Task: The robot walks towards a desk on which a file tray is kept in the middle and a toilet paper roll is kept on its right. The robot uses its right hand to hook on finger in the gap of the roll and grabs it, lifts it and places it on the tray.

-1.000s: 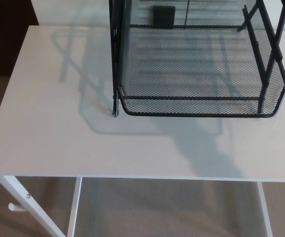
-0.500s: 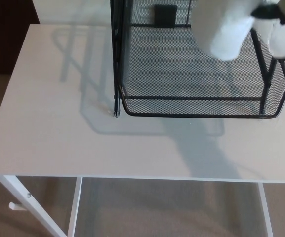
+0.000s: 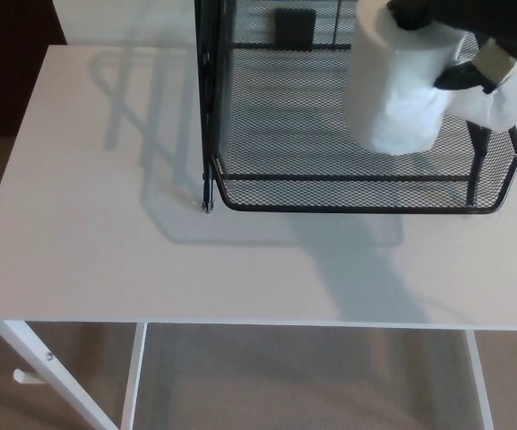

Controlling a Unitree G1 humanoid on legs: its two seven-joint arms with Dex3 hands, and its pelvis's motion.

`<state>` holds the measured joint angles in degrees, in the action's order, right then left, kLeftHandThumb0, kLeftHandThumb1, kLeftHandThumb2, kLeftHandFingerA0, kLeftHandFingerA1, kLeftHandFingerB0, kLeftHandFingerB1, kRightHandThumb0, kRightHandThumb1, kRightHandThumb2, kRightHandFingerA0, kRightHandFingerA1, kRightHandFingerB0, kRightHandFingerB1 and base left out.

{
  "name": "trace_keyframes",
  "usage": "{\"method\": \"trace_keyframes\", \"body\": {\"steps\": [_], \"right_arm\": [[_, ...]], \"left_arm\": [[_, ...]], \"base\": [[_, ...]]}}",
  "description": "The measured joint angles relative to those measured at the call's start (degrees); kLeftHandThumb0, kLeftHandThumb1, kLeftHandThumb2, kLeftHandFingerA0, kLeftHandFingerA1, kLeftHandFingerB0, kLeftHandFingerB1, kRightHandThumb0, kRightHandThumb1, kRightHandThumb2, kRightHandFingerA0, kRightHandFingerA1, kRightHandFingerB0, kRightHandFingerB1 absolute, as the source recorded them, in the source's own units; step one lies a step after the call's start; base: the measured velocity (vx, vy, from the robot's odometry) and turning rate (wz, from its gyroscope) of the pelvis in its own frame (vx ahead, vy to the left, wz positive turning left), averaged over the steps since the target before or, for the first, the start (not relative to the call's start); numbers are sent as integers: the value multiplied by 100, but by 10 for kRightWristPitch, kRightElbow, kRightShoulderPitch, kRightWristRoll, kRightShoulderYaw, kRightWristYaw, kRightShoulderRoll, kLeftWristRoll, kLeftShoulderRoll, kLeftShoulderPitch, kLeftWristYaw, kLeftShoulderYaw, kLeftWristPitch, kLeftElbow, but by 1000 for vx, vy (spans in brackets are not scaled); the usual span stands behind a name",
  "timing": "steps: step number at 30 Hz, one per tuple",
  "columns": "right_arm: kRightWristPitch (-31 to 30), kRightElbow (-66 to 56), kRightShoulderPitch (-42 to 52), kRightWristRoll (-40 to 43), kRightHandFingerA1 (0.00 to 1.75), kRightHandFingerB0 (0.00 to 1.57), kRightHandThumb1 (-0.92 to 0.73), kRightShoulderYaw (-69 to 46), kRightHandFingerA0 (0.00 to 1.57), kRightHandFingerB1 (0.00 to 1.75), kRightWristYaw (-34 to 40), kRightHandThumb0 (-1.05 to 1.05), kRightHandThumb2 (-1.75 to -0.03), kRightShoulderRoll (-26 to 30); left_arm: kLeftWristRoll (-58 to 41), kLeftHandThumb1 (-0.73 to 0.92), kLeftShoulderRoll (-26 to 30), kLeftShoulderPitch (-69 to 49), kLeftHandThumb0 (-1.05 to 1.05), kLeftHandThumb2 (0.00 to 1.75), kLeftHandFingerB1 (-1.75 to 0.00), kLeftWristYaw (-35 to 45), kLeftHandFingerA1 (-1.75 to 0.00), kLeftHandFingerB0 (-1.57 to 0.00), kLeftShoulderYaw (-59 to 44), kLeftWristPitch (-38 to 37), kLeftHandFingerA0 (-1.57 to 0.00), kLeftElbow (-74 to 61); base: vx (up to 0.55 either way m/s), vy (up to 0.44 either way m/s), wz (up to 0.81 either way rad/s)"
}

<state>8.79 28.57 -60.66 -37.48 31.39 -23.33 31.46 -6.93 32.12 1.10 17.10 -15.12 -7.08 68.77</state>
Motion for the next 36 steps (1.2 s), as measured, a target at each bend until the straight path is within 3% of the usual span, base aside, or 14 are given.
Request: {"method": "trace_keyframes", "body": {"steps": [1,2,7,16,19,20,21,25,27,28,31,33,35,36], "right_arm": [[3,-1,0,-2,175,64,-67,0,77,161,0,-33,-62,-1],[6,-3,2,-3,167,77,-68,-2,77,87,0,-33,-63,-1],[14,-21,4,-1,125,61,-68,-17,78,42,-11,-34,-61,-9],[-5,-36,4,15,46,26,-60,-43,21,32,-67,-53,-59,-18],[-18,-34,0,12,72,17,-46,-42,26,43,-92,-62,-80,-18],[-23,-33,-3,10,73,17,-45,-40,26,44,-99,-64,-81,-18],[-25,-31,-6,9,68,18,-45,-39,21,44,-105,-64,-79,-18],[-36,-23,-18,8,71,23,-57,-39,17,33,-137,-61,-57,-17],[-40,-24,-24,8,59,22,-56,-40,15,33,-149,-61,-58,-15],[-41,-24,-28,8,51,19,-57,-42,13,33,-157,-62,-58,-13],[-45,-22,-36,11,45,7,-42,-47,2,42,-176,-69,-80,-13],[-50,-26,-42,17,37,8,-41,-55,1,39,-190,-66,-79,-10],[-56,-39,-53,24,28,8,-42,-70,0,38,-208,-70,-81,-4],[-60,-47,-57,28,20,9,-42,-78,0,33,-218,-72,-80,1]], "left_arm": [[0,85,0,0,-92,66,-63,0,-78,-27,1,0,-46,0],[0,85,0,0,-93,66,-64,0,-79,-27,2,0,-48,0],[0,85,0,-1,-95,66,-66,0,-82,-29,7,0,-49,0],[1,84,0,-2,-95,66,-66,0,-82,-30,10,0,-50,2],[0,84,0,-2,-93,65,-65,-1,-81,-31,9,0,-52,5],[0,62,0,-2,-91,108,-67,-1,-78,-33,9,0,-52,5],[0,85,0,-1,-92,65,-65,-2,-80,-30,9,0,-53,6],[1,84,0,0,-95,65,-63,-4,-77,-29,9,0,-50,9],[1,62,0,0,-93,108,-66,-4,-76,-31,9,0,-50,9],[1,84,0,0,-95,65,-65,-4,-79,-30,9,0,-50,9],[1,84,0,0,-94,65,-63,-5,-78,-29,9,0,-52,9],[1,62,0,-1,-93,109,-66,-5,-78,-30,9,0,-52,9],[1,84,0,-2,-96,65,-64,-5,-80,-29,9,0,-51,9],[1,62,0,-2,-93,109,-67,-5,-77,-32,9,0,-50,9]], "base": [[0,0,0],[0,0,0],[0,0,0],[0,0,0],[0,0,0],[0,0,0],[0,0,0],[0,0,0],[0,0,0],[0,0,0],[0,0,0],[0,0,0],[0,0,0],[0,0,0]]}}
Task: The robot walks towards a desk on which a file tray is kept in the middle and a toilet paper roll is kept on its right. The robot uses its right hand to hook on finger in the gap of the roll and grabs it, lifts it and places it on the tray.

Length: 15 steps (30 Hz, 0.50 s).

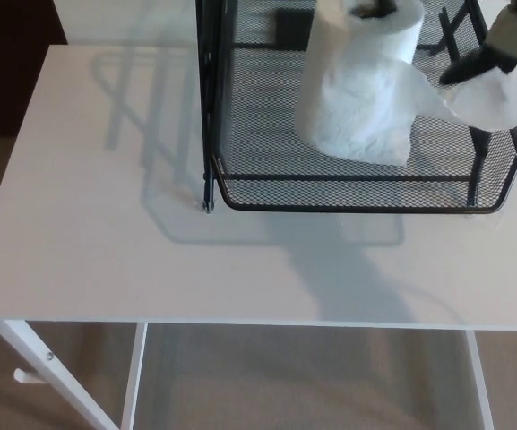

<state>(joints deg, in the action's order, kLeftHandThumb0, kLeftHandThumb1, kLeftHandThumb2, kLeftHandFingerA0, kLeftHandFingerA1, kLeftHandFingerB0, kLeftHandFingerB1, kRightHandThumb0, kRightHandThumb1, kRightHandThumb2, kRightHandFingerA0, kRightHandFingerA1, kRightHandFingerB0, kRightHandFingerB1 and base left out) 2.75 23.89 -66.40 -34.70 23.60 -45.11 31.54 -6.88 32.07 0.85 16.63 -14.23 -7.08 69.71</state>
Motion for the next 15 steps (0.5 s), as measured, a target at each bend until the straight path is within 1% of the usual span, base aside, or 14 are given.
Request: {"method": "trace_keyframes", "body": {"steps": [1,2,3,4,5,6,7,8,9,11,12,13,14,15], "right_arm": [[-3,-4,-3,3,23,3,-42,-5,0,31,-7,-71,-81,3],[-7,-10,-9,7,23,3,-42,-11,0,31,-16,-71,-81,6],[-10,-17,-13,11,27,6,-40,-18,0,31,-24,-69,-80,9],[-14,-24,-18,17,32,6,-55,-27,1,29,-32,-63,-60,11],[-18,-29,-23,24,29,5,-45,-39,5,32,-40,-73,-78,15],[-22,-35,-29,32,26,4,-42,-51,6,28,-48,-73,-81,19],[-27,-42,-36,40,34,0,-40,-65,7,33,-56,-69,-82,24],[-31,-46,-43,48,34,0,-40,-77,7,33,-62,-69,-82,28],[-34,-50,-48,54,37,2,-41,-87,2,35,-67,-72,-79,30],[-47,-61,-57,69,36,1,-40,-109,4,36,-80,-70,-81,36],[-54,-66,-62,77,33,5,-37,-120,0,38,-86,-65,-81,40],[-60,-69,-66,84,45,1,-37,-132,1,36,-92,-65,-77,45],[-67,-71,-70,89,39,0,-38,-142,0,31,-96,-65,-81,51],[-76,-72,-75,95,40,0,-40,-155,5,32,-101,-67,-83,61]], "left_arm": [[0,84,0,0,-95,66,-66,0,-81,-30,0,0,-50,0],[0,84,0,0,-95,66,-66,0,-81,-30,0,0,-50,0],[0,85,0,-1,-94,66,-66,0,-82,-31,0,0,-51,0],[0,85,0,-2,-93,66,-66,0,-83,-31,0,0,-51,0],[0,86,0,-2,-94,66,-66,0,-82,-31,0,0,-50,-1],[0,85,0,-4,-94,66,-66,0,-83,-30,1,0,-51,-1],[0,85,0,-5,-94,66,-66,0,-82,-30,1,0,-50,-1],[0,85,0,-5,-94,66,-66,0,-82,-30,1,0,-50,-1],[0,85,0,-6,-93,66,-66,0,-81,-30,1,0,-49,-1],[0,85,0,-8,-93,66,-66,1,-82,-30,1,0,-49,-1],[0,84,0,-8,-94,66,-67,1,-83,-32,1,0,-50,-1],[0,85,0,-9,-92,66,-66,1,-82,-32,1,0,-51,-1],[0,85,0,-10,-92,66,-67,1,-83,-31,1,0,-51,-1],[0,87,0,-11,-90,66,-66,1,-81,-31,1,0,-50,-1]], "base": [[0,0,0],[0,0,0],[0,0,0],[0,0,0],[0,0,0],[0,0,0],[0,0,0],[0,0,0],[0,0,0],[0,0,0],[0,0,0],[0,0,0],[0,0,0],[0,0,0]]}}
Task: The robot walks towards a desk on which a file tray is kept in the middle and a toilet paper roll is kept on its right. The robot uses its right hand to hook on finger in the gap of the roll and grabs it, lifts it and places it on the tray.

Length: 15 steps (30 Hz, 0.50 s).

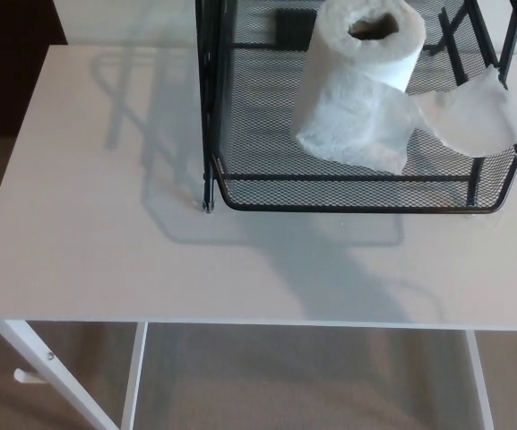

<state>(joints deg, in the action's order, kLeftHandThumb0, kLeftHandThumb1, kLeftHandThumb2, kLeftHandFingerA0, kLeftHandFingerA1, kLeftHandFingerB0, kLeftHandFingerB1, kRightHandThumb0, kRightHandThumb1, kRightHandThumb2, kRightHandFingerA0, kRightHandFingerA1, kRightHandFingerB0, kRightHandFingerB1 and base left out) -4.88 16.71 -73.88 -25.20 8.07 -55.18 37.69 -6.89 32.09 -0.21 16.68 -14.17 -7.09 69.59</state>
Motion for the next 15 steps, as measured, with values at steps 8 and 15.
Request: {"method": "trace_keyframes", "body": {"steps": [8,15], "right_arm": [[-30,24,9,41,51,0,-44,-136,0,50,-14,-35,-98,128],[-31,7,118,53,44,12,-47,-266,22,38,-14,-52,-73,168]], "left_arm": [[0,84,0,-4,-91,66,-65,0,-81,-27,0,0,-47,0],[-1,86,-4,0,-92,66,-66,0,-82,-29,0,0,-51,0]], "base": [[0,0,0],[0,0,-1]]}}
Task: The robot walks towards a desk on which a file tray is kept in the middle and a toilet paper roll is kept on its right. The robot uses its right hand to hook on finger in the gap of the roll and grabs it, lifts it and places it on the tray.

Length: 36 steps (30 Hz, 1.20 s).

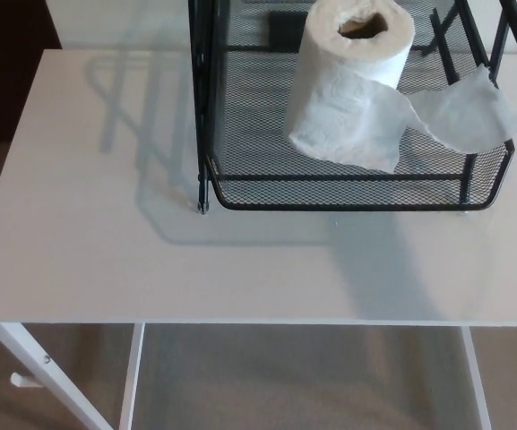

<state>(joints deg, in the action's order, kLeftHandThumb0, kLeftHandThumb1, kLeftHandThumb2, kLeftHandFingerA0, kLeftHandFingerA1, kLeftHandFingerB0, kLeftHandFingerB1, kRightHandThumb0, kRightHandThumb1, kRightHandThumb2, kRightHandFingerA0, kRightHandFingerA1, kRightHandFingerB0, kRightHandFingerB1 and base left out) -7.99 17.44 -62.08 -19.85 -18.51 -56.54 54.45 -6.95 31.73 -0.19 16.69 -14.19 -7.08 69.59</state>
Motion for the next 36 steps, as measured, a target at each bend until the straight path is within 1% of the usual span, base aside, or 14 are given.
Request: {"method": "trace_keyframes", "body": {"steps": [2,3,6,7,8,13,18,19,21,26,27,29,31,36], "right_arm": [[0,-8,39,2,47,13,-48,-36,23,39,1,-53,-76,0],[1,-11,55,3,50,15,-48,-49,27,40,1,-53,-76,-1],[7,-17,128,8,57,23,-57,-103,40,31,6,-55,-57,-8],[10,-16,150,10,71,27,-57,-118,65,33,9,-63,-58,-12],[13,-15,175,12,67,28,-58,-134,46,35,12,-63,-58,-17],[38,1,299,23,63,27,-59,-205,38,36,38,-69,-58,-68],[68,41,409,30,91,34,-59,-262,47,39,74,-61,-58,-146],[71,46,417,31,85,30,-47,-266,46,51,76,-67,-85,-153],[85,75,456,35,116,37,-55,-286,57,43,93,-63,-58,-189],[93,133,516,39,112,26,-52,-315,61,47,129,-58,-56,-257],[93,148,528,41,101,24,-51,-321,13,53,137,-46,-51,-270],[88,175,543,47,75,21,-40,-339,27,52,150,-46,-71,-292],[79,194,555,53,73,4,-50,-360,32,49,163,-62,-85,-310],[60,261,589,67,71,15,-50,-387,35,50,203,-71,-88,-344]], "left_arm": [[0,86,0,0,-93,66,-65,0,-80,-27,0,0,-52,0],[0,64,-1,0,-89,109,-66,0,-77,-30,0,0,-52,0],[0,64,-1,1,-93,111,-66,0,-78,-30,0,0,-52,0],[0,63,-2,2,-93,109,-67,0,-78,-30,0,0,-50,0],[0,86,-2,2,-94,66,-65,0,-81,-28,0,0,-50,0],[0,85,-3,4,-93,66,-67,0,-82,-28,1,0,-49,1],[0,86,-3,6,-92,66,-65,0,-80,-28,1,0,-50,1],[0,87,-3,6,-94,66,-65,0,-80,-30,1,0,-50,1],[0,85,-3,7,-94,66,-66,0,-81,-29,1,0,-50,1],[0,86,-4,8,-93,66,-65,0,-82,-29,3,0,-50,1],[0,87,-4,9,-91,66,-64,0,-80,-30,4,0,-49,1],[0,85,-4,9,-93,66,-67,0,-83,-29,5,0,-48,1],[0,83,-4,9,-93,66,-67,0,-87,-28,6,0,-51,1],[0,85,-4,9,-94,66,-68,0,-86,-28,8,0,-48,1]], "base": [[0,0,0],[0,0,0],[0,0,0],[0,0,0],[0,0,0],[0,0,0],[0,0,0],[0,0,0],[0,0,0],[0,0,0],[0,0,0],[0,0,0],[0,0,0],[0,0,0]]}}
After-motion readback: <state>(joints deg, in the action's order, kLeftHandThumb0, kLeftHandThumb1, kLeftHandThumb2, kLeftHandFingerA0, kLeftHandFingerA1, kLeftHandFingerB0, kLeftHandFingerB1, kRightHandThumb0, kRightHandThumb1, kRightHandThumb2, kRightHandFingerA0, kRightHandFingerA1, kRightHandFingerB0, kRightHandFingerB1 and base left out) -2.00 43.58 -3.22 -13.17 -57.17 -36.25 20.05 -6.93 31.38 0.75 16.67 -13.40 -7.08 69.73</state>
